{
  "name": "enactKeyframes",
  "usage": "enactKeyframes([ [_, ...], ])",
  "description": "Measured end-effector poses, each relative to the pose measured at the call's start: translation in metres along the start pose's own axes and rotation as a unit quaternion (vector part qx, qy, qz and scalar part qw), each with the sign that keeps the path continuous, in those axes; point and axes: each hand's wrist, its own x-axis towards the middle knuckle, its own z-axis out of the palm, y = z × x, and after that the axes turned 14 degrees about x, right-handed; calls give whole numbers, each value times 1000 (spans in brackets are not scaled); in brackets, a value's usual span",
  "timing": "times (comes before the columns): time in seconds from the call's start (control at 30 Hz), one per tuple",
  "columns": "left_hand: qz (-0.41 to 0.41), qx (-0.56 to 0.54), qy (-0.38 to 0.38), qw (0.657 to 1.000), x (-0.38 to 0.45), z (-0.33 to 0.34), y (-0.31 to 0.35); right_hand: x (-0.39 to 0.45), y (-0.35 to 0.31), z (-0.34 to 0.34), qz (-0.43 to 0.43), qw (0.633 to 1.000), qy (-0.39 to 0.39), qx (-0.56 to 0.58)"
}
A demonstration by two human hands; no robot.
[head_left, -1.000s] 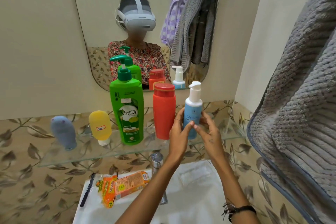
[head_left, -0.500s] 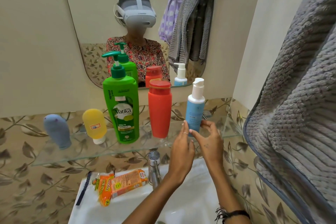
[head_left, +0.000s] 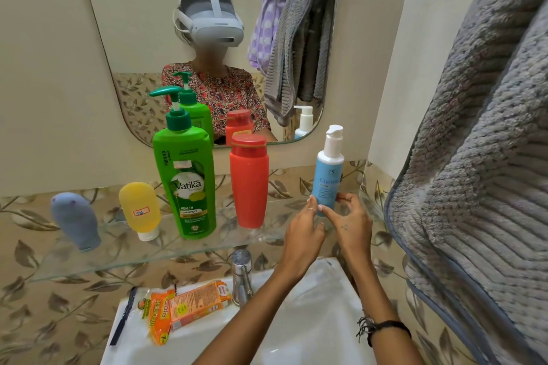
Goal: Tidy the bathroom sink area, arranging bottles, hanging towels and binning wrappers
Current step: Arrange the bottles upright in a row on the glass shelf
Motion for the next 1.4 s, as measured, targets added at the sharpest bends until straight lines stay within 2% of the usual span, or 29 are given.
enactKeyframes([
  [0.2, 22, -10, 16, 1000, -9, -4, -3, -13, -3, 4, 12, 1000, 22, -3],
  [0.27, 23, -30, 53, 998, -20, -9, -5, -30, -10, 10, 1, 998, 70, 11],
  [0.37, -14, -61, 162, 985, -43, -14, -11, -65, -21, 29, -82, 988, 125, 25],
  [0.47, -74, -88, 270, 956, -58, -22, -18, -87, -30, 54, -101, 992, 53, 56],
  [0.57, -127, -112, 303, 938, -57, -36, -29, -92, -38, 72, -61, 993, -21, 95],
  [0.63, -150, -128, 294, 935, -53, -45, -35, -92, -43, 81, -37, 992, -59, 105],
  [0.73, -167, -161, 235, 944, -46, -55, -40, -91, -47, 89, -35, 991, -100, 85],
  [0.9, -169, -140, 161, 962, -32, -63, -43, -88, -49, 91, -62, 990, -115, 54],
  [1.13, -151, -143, 148, 967, -25, -39, -22, -69, -45, 70, -33, 993, -99, 48],
  [1.3, -163, -151, 142, 965, -12, -36, -14, -44, -46, 55, -12, 985, -164, 51],
  [1.4, -163, -152, 136, 965, -8, -32, -10, -36, -46, 51, 7, 982, -176, 66],
])
